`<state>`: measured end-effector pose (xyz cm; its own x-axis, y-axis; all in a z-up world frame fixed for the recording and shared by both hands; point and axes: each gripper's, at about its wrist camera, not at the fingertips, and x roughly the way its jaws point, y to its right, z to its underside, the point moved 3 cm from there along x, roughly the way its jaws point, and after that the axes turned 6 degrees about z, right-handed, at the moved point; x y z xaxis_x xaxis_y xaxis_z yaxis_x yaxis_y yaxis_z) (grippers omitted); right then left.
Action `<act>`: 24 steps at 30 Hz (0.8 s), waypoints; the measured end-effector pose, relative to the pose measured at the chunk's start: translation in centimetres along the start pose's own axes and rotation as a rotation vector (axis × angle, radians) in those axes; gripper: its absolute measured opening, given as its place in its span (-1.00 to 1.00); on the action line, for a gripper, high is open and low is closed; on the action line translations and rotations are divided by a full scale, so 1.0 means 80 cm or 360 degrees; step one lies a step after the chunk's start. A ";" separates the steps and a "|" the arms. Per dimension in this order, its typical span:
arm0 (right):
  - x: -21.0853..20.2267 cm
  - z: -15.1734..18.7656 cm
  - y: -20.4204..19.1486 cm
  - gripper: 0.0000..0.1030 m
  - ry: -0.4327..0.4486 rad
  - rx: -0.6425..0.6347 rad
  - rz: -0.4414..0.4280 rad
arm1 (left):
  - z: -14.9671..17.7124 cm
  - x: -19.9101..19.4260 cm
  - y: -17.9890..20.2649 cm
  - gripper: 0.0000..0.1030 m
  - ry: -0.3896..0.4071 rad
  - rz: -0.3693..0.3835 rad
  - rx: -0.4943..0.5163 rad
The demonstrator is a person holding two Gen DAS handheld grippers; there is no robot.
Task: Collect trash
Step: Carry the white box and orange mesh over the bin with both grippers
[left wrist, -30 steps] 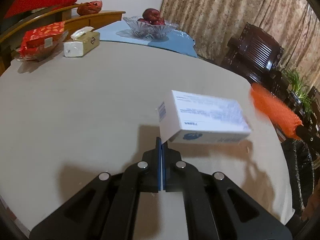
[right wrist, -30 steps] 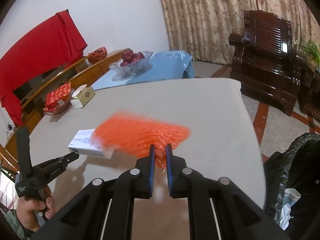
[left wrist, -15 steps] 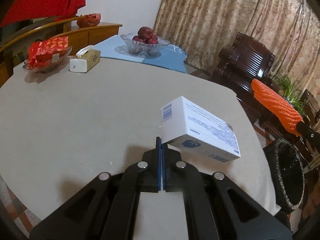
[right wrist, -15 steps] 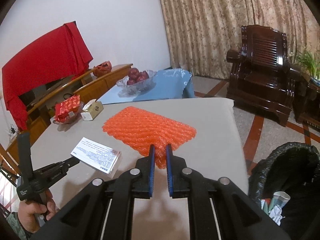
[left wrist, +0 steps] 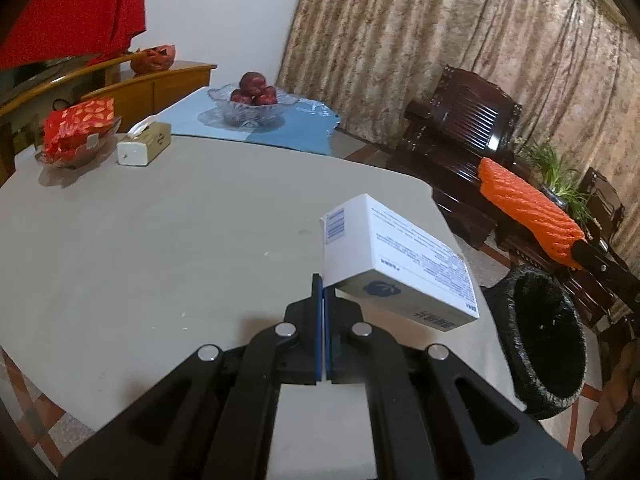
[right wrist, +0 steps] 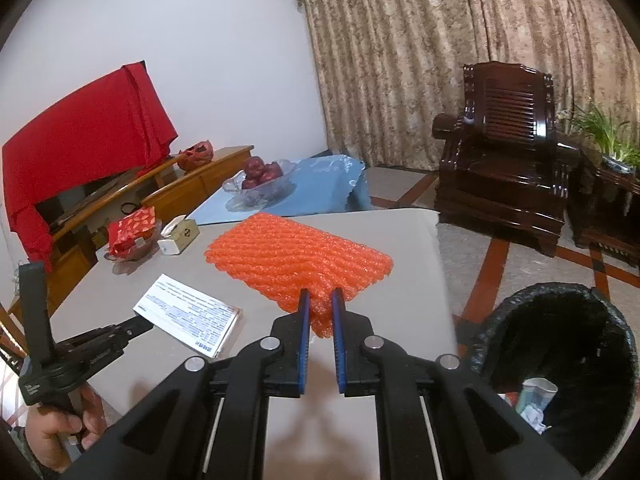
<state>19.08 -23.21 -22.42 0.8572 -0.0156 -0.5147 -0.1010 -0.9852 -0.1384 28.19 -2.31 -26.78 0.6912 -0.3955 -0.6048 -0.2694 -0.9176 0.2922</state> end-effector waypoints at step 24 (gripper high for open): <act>-0.047 0.035 0.177 -0.80 -0.0015 0.0095 0.0299 | 0.037 0.055 0.194 -1.00 -0.0143 0.0260 0.0259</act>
<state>13.04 -36.67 -24.79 0.8157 -0.1961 -0.5443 -0.2885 -0.9534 -0.0888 25.07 -18.41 -27.10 0.5688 -0.5346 -0.6250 -0.4822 -0.8324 0.2732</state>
